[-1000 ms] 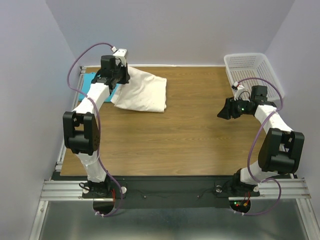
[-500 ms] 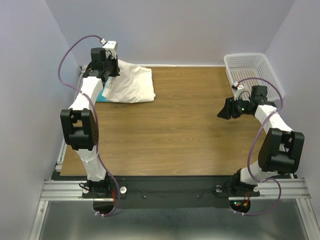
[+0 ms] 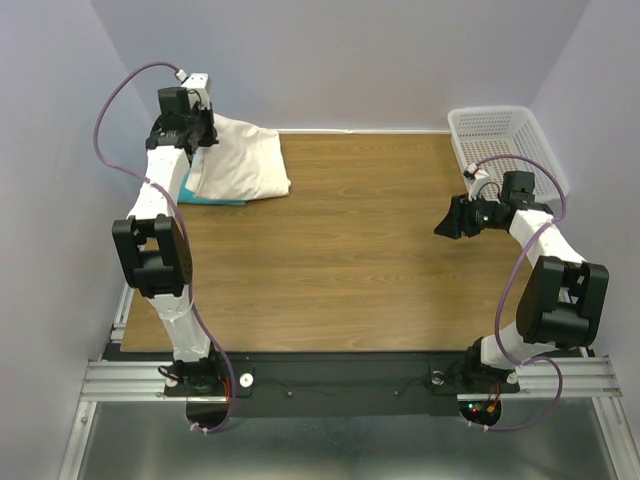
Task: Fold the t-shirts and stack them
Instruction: Neatly place the folded tshirt to the corner
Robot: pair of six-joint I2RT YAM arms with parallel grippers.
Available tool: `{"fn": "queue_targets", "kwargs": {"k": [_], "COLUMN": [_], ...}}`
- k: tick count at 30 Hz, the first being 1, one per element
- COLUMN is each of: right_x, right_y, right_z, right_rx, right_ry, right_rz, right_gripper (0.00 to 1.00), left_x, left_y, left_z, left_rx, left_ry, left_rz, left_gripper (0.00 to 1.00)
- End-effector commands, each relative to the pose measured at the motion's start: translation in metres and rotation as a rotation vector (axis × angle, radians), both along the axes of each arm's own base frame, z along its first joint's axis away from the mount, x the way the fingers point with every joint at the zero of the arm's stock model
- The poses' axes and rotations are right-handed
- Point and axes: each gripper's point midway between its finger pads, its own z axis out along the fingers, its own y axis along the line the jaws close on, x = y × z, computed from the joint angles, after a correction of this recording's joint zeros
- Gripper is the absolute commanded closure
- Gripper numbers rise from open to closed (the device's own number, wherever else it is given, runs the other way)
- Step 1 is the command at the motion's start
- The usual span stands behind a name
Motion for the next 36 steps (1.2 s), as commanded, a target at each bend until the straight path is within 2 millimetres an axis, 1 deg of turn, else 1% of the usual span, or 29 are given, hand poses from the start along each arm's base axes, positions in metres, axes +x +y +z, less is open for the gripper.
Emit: {"fn": "queue_targets", "kwargs": {"k": [1, 5, 7, 8, 10, 12, 14, 18, 20, 24, 25, 29, 33, 36], "right_x": [0.005, 0.005, 0.004, 0.004, 0.004, 0.003, 0.003, 0.003, 0.003, 0.002, 0.002, 0.003, 0.003, 0.003], "right_y": [0.001, 0.002, 0.003, 0.003, 0.004, 0.005, 0.006, 0.006, 0.007, 0.008, 0.008, 0.008, 0.008, 0.008], "right_z": [0.005, 0.006, 0.006, 0.006, 0.008, 0.008, 0.009, 0.009, 0.009, 0.009, 0.009, 0.009, 0.009, 0.009], "right_rx": [0.023, 0.03, 0.037, 0.041, 0.049, 0.053, 0.055, 0.062, 0.062, 0.07, 0.07, 0.074, 0.074, 0.074], "right_ry": [-0.031, -0.028, -0.026, -0.025, -0.027, -0.027, -0.028, -0.027, -0.025, -0.023, -0.023, -0.021, -0.021, -0.021], "right_rz": [0.005, 0.006, 0.008, 0.009, 0.012, 0.015, 0.017, 0.018, 0.018, 0.022, 0.022, 0.022, 0.022, 0.022], "right_gripper": [0.43, 0.43, 0.43, 0.43, 0.43, 0.43, 0.43, 0.43, 0.43, 0.43, 0.43, 0.43, 0.43, 0.42], "left_x": [0.01, 0.012, 0.012, 0.013, 0.017, 0.018, 0.02, 0.025, 0.027, 0.026, 0.026, 0.024, 0.025, 0.027], "left_y": [0.028, 0.038, 0.042, 0.047, 0.049, 0.058, 0.065, 0.077, 0.079, 0.082, 0.083, 0.095, 0.11, 0.117], "left_z": [0.058, 0.063, 0.07, 0.066, 0.068, 0.073, 0.064, 0.06, 0.059, 0.068, 0.073, 0.083, 0.077, 0.069], "left_rx": [0.033, 0.038, 0.043, 0.045, 0.045, 0.05, 0.05, 0.032, 0.028, 0.021, 0.019, 0.018, 0.021, 0.033], "left_ry": [-0.142, -0.152, -0.16, -0.149, -0.149, -0.15, -0.123, -0.103, -0.106, -0.129, -0.141, -0.164, -0.148, -0.13], "left_rz": [0.055, 0.074, 0.081, 0.09, 0.095, 0.121, 0.141, 0.162, 0.163, 0.169, 0.168, 0.19, 0.237, 0.27], "left_gripper": [1.0, 1.0, 1.0, 1.0, 1.0, 1.0, 1.0, 1.0, 1.0, 1.0, 1.0, 1.0, 1.0, 1.0]}}
